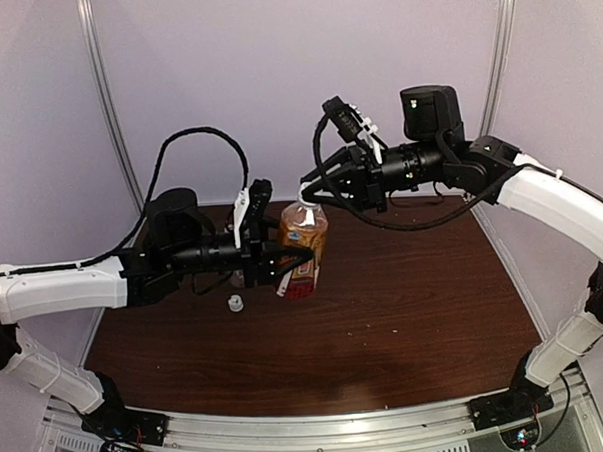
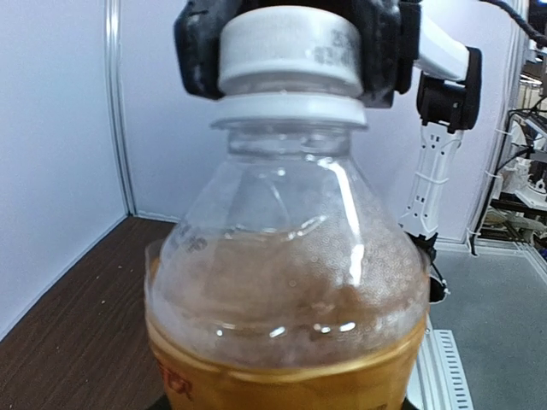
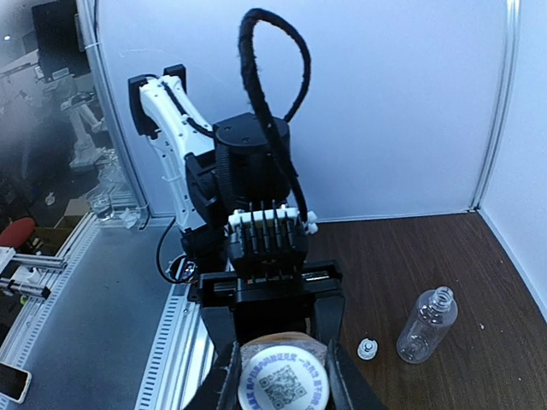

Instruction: Unscrew the bottle caps

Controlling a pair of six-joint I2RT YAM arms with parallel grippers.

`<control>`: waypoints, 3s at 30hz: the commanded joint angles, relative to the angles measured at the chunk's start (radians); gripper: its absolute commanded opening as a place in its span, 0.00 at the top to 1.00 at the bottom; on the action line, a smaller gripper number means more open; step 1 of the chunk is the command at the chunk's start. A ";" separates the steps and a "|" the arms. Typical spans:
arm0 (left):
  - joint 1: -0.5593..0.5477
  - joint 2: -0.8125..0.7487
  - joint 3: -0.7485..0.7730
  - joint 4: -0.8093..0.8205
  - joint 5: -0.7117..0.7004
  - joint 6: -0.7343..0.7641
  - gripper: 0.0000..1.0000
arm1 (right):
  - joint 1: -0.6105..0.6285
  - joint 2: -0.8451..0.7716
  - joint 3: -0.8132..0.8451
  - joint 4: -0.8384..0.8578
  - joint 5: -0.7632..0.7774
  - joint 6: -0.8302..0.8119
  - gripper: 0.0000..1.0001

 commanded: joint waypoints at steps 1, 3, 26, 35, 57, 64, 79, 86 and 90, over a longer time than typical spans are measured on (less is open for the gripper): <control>-0.005 -0.002 -0.004 0.128 0.155 0.000 0.82 | 0.009 0.050 0.091 -0.170 -0.272 -0.194 0.86; -0.005 0.001 -0.004 0.147 0.190 -0.010 0.82 | 0.000 0.066 0.115 -0.220 -0.311 -0.241 0.82; -0.005 0.003 0.022 -0.010 -0.079 0.063 0.82 | -0.023 0.003 0.070 -0.038 0.034 0.137 0.27; -0.005 0.011 0.027 -0.040 -0.159 0.068 0.82 | -0.007 -0.031 0.020 0.008 0.395 0.380 0.20; -0.005 -0.007 0.027 -0.081 -0.309 0.064 0.82 | 0.059 0.009 -0.050 0.051 0.510 0.478 0.28; -0.005 -0.009 0.028 -0.084 -0.307 0.065 0.82 | 0.058 0.022 -0.044 0.045 0.507 0.470 0.40; -0.005 -0.006 0.030 -0.087 -0.310 0.068 0.82 | 0.059 0.034 -0.045 0.053 0.463 0.467 0.63; -0.005 -0.010 0.028 -0.082 -0.301 0.068 0.82 | 0.056 0.015 -0.045 0.064 0.423 0.386 0.73; -0.005 -0.020 0.014 -0.039 -0.231 0.063 0.82 | 0.033 0.007 -0.041 0.064 0.321 0.269 0.76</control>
